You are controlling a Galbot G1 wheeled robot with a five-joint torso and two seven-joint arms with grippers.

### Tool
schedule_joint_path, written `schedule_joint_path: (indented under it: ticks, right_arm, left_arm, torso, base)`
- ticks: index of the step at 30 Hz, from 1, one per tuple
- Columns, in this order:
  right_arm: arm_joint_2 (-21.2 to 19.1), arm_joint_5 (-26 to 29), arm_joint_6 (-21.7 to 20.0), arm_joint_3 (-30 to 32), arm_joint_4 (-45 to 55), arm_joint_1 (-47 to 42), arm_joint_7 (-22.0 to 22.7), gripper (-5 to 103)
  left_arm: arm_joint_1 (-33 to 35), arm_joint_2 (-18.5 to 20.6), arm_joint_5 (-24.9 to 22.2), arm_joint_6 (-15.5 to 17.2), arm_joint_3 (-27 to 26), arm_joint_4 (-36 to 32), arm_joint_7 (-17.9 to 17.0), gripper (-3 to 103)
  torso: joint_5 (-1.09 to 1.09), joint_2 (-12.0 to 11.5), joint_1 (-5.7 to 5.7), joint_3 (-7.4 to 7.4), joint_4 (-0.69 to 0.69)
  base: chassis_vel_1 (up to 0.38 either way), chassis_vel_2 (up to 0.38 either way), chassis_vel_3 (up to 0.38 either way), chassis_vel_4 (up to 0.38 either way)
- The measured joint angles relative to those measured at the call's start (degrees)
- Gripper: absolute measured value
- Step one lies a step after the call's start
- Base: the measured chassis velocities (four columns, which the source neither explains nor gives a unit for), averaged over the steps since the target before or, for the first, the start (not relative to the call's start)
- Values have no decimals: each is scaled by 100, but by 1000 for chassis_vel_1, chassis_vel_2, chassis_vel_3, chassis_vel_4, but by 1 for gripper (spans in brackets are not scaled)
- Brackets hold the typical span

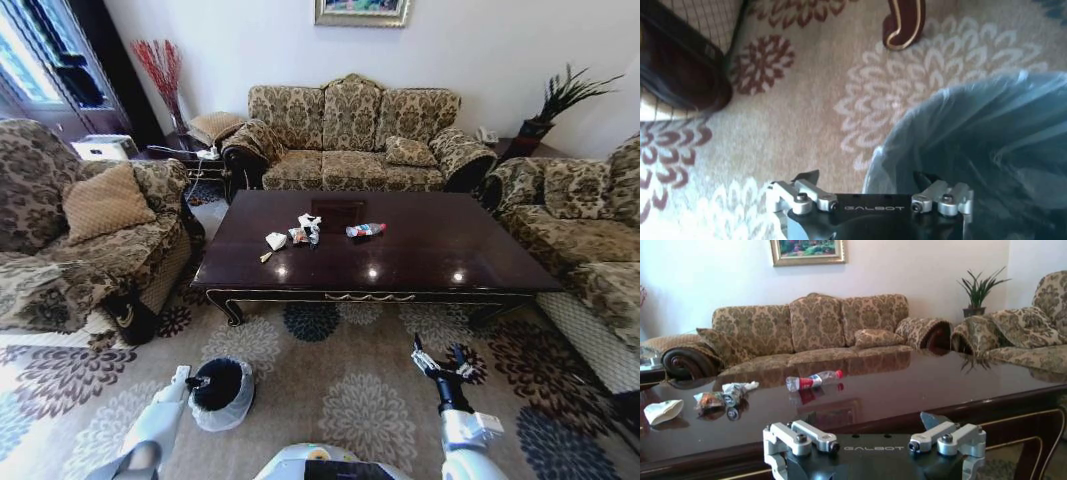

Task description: Move to the front of the table and place the trash on the table into the trash bin.

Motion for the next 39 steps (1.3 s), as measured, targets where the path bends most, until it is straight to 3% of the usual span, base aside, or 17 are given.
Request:
schedule_joint_path:
  ticks: [2,8,11,14,19,20,25,31,34,35,38,39]
  right_arm:
    - [0,13,0,1,-2,5,0,100]
    - [-16,166,2,-12,-2,17,0,100]
    - [-33,296,16,-18,20,22,0,100]
    - [-76,736,95,-11,87,63,0,100]
    - [-54,1132,145,69,120,64,0,100]
    - [25,1200,315,47,105,110,1,100]
    - [231,1124,456,53,50,219,1,100]
    - [330,1114,127,247,100,148,1,100]
    - [183,1250,-32,270,49,169,0,100]
    - [183,1250,-32,270,49,169,0,100]
    - [45,1275,-109,250,-11,308,0,100]
    - [45,1275,-109,250,-11,308,0,100]
  left_arm:
    - [-33,0,-5,2,-21,66,5,95]
    - [-38,-21,-169,-6,-148,253,114,69]
    - [3,-44,-223,3,-167,243,125,62]
    - [146,-47,-574,65,-146,147,233,46]
    - [228,-34,-1015,84,-128,105,297,35]
    - [283,-60,-1364,44,-102,64,251,25]
    - [431,-56,-1696,-105,-60,31,336,7]
    - [488,-168,-1942,-43,-94,-66,374,0]
    - [684,-307,-2507,121,-136,-500,85,0]
    - [684,-307,-2507,121,-136,-500,85,0]
    - [1302,-273,-3398,411,-119,-1569,-119,0]
    - [1302,-273,-3398,411,-119,-1569,-119,0]
  torso:
    - [-2,0,0,0,0]
    - [0,0,0,0,0]
    - [-1,0,0,-1,-1]
    - [-1,0,0,-1,1]
    - [-1,0,0,-1,1]
    - [1,0,0,-1,-1]
    - [7,0,0,-1,3]
    - [12,1,-1,-2,2]
    - [9,1,-2,-2,2]
    - [9,1,-2,-2,2]
    - [-39,0,1,2,-3]
    - [-39,0,1,2,-3]
  base:
    - [0,0,0,0]
    - [0,0,0,0]
    - [0,0,0,0]
    - [0,0,0,0]
    - [0,0,0,0]
    - [0,0,0,0]
    - [0,0,0,0]
    - [0,0,0,0]
    - [0,0,0,0]
    - [0,0,0,0]
    - [0,0,0,0]
    - [0,0,0,0]
